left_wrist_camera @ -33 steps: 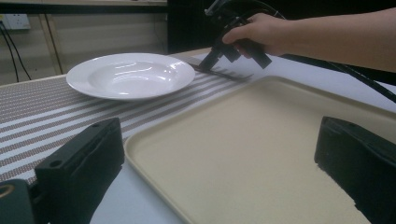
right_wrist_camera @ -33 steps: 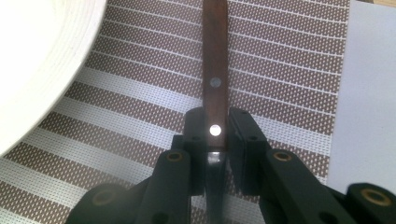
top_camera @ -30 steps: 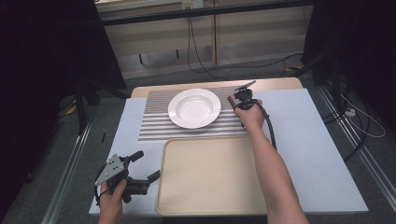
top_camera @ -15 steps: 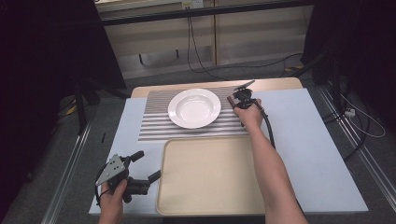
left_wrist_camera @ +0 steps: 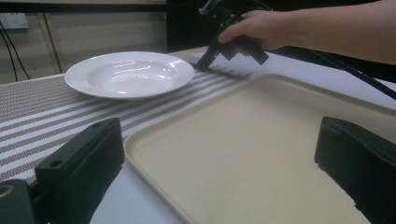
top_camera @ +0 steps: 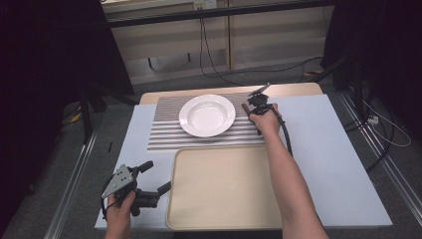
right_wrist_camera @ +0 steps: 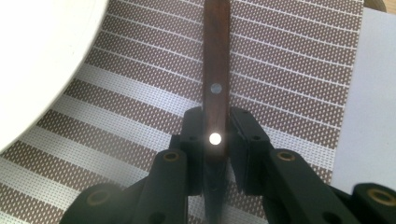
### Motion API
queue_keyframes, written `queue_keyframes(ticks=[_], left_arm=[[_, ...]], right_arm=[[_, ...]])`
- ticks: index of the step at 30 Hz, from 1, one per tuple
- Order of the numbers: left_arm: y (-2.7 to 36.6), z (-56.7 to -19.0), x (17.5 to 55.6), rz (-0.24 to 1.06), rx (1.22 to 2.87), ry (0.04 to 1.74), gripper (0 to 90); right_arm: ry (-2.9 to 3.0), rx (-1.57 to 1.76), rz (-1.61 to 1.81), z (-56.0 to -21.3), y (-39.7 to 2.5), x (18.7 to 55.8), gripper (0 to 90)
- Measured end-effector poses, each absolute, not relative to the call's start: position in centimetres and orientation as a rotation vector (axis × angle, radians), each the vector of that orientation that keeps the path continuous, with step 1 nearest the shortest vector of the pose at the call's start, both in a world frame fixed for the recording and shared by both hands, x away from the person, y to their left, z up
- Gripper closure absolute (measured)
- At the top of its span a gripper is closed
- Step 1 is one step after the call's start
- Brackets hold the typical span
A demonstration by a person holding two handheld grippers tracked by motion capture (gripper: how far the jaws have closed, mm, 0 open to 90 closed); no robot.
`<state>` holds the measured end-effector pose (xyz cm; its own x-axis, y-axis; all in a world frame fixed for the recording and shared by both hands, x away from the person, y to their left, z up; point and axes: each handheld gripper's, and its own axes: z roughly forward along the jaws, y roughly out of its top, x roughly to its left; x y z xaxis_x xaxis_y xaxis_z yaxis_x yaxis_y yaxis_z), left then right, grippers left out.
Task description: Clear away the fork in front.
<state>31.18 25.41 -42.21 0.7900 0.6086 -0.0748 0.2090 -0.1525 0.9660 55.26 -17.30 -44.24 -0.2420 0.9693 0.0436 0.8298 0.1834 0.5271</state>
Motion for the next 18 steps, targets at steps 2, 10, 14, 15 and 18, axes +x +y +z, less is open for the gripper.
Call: queue_keyframes(ticks=[2,10,14,15,18], left_arm=[[25.37,-42.19,31.12,0.389,1.726,0.636,1.7],[25.56,-42.16,31.07,0.396,1.723,0.642,1.7],[25.61,-42.16,31.08,0.399,1.722,0.642,1.7],[25.63,-42.17,31.09,0.399,1.723,0.642,1.7],[25.67,-42.19,31.14,0.399,1.721,0.645,1.7]], right_arm=[[2.153,1.729,0.645,-44.18,-17.16,55.34,77.8],[2.162,1.733,0.632,-44.10,-17.09,55.46,78.3],[2.162,1.738,0.630,-44.07,-17.10,55.49,78.4],[2.162,1.738,0.630,-44.07,-17.10,55.49,78.4],[2.150,1.757,0.644,-44.08,-17.21,55.49,78.5]])
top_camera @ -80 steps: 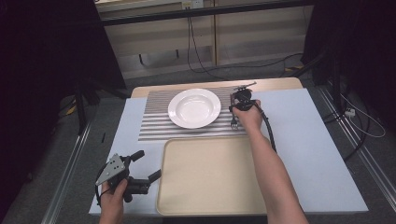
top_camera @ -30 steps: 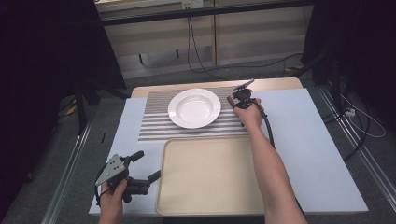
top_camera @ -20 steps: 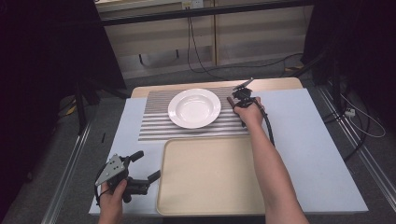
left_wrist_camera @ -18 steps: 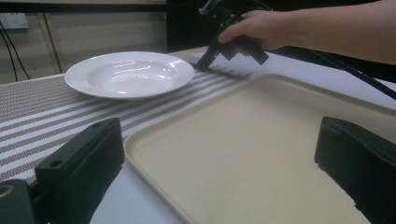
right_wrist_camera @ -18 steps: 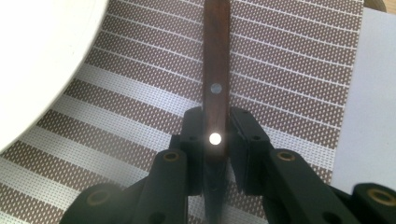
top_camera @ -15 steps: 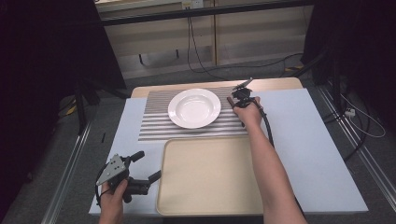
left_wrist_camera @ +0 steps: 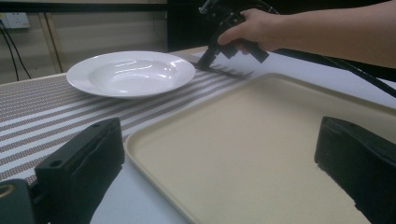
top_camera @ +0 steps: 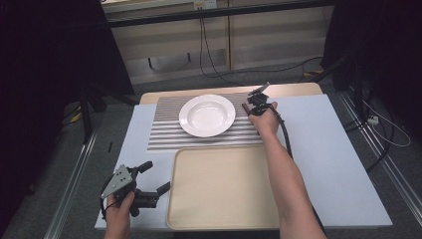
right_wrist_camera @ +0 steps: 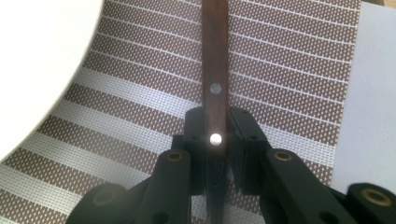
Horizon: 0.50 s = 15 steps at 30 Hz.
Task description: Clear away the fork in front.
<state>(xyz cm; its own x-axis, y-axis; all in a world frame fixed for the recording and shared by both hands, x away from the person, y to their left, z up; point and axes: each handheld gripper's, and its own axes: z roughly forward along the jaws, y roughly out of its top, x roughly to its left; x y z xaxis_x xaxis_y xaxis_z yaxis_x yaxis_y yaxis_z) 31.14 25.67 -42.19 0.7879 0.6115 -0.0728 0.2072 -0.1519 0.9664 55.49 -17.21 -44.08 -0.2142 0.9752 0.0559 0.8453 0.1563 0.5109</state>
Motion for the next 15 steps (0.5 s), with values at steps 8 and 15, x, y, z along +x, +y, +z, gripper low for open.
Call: queue_keyframes(ticks=[8,15], left_arm=[[25.8,-42.2,31.1,0.395,1.719,0.648,1.7],[25.7,-42.2,31.2,0.402,1.722,0.643,1.7]], right_arm=[[2.141,1.761,0.660,-43.8,-17.5,55.4,78.6],[2.126,1.752,0.697,-43.0,-18.0,55.3,78.6]])
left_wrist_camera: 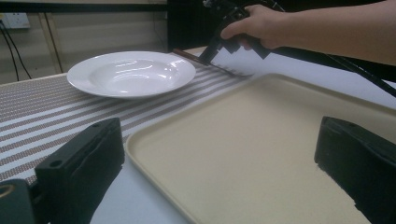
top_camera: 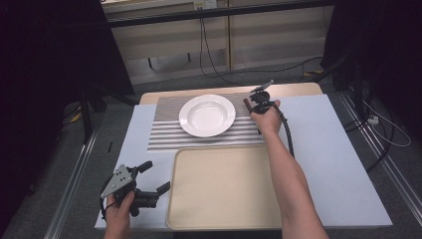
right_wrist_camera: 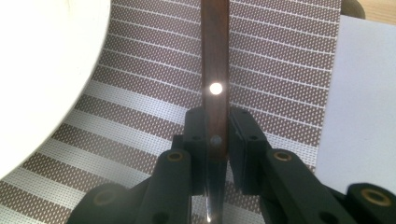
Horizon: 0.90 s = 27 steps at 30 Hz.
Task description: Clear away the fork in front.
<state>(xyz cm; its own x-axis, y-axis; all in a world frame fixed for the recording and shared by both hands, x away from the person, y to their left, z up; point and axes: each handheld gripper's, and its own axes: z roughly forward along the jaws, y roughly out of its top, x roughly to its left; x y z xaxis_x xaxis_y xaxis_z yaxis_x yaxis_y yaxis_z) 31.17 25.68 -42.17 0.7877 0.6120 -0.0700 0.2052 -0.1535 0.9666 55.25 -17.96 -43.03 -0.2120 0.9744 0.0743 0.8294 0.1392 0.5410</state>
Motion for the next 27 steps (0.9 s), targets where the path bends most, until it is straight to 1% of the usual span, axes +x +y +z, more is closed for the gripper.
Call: queue_keyframes(ticks=[10,17,21,27], left_arm=[[25.6,-42.2,31.2,0.400,1.723,0.642,1.7],[25.7,-42.2,31.2,0.399,1.720,0.645,1.7],[25.7,-42.3,31.2,0.395,1.719,0.650,1.7],[25.7,-42.2,31.2,0.397,1.721,0.644,1.8]], right_arm=[[2.108,1.737,0.734,-42.3,-18.1,55.0,78.6],[2.152,1.782,0.712,-43.5,-18.2,55.2,78.3],[2.145,1.751,0.678,-44.0,-18.1,55.2,77.9],[2.166,1.733,0.673,-44.1,-18.2,55.0,76.1]])
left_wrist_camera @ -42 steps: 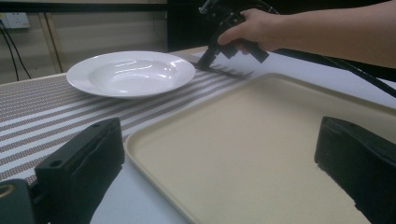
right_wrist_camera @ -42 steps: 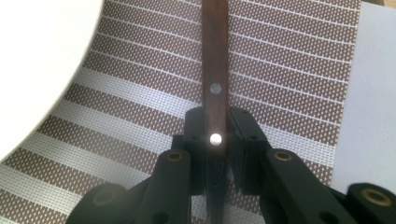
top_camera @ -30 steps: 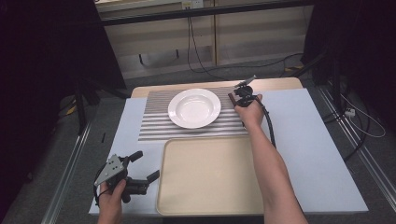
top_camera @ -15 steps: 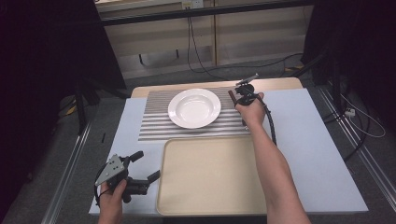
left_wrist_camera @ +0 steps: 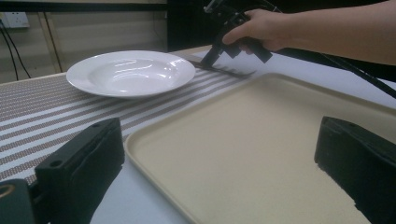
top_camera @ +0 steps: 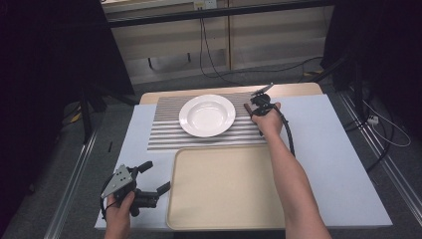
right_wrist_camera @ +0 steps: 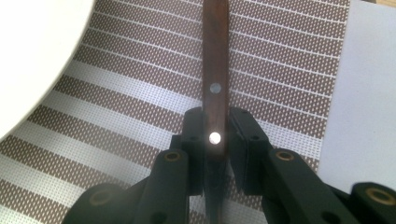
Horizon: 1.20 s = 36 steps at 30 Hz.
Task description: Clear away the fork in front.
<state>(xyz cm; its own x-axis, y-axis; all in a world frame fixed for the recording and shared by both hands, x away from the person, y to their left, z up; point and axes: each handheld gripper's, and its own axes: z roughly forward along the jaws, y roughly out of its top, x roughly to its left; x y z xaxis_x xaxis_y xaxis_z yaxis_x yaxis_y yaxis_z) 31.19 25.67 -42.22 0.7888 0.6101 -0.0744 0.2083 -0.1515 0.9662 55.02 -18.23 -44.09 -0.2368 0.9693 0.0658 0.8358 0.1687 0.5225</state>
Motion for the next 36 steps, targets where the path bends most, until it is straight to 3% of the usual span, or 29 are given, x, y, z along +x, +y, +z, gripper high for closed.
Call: queue_keyframes(ticks=[4,9,36], left_arm=[[25.6,-42.3,31.1,0.387,1.727,0.646,1.8],[25.5,-42.2,31.1,0.387,1.728,0.639,1.7],[25.4,-42.3,31.2,0.391,1.729,0.639,1.7]], right_arm=[[2.206,1.717,0.653,-44.0,-18.2,54.8,71.0],[2.222,1.694,0.626,-43.9,-18.2,54.8,77.9],[2.133,1.730,0.768,-42.9,-18.9,54.1,78.9]])
